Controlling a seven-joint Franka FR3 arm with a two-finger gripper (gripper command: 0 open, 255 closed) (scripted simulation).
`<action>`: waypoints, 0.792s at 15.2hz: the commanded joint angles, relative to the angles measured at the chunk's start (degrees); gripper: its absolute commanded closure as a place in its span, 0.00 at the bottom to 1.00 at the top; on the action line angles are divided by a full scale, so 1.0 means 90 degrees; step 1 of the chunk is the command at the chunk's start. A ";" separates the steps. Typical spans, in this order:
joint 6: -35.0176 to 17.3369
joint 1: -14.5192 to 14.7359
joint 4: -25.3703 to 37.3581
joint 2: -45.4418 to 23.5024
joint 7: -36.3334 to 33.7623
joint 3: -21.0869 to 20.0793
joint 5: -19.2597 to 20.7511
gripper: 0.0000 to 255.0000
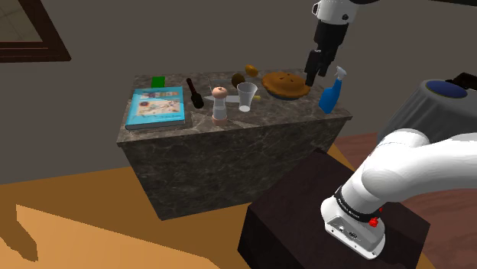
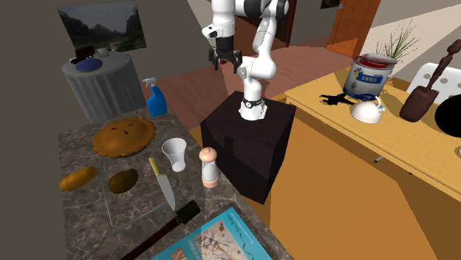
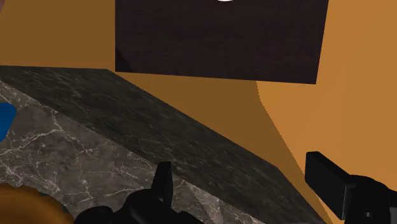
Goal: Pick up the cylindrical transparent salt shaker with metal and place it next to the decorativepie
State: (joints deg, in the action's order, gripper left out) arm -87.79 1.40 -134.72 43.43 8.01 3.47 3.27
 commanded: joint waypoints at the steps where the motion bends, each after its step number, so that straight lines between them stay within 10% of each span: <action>1: 0.0000 0.0000 0.0000 0.0000 0.0000 0.0000 0.0000 0.00; 12: -0.1798 0.0197 0.0724 -0.2288 -0.0606 -0.0443 -0.0132 0.00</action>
State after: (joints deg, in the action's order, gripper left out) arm -102.30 3.10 -128.94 24.99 2.95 -0.26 2.03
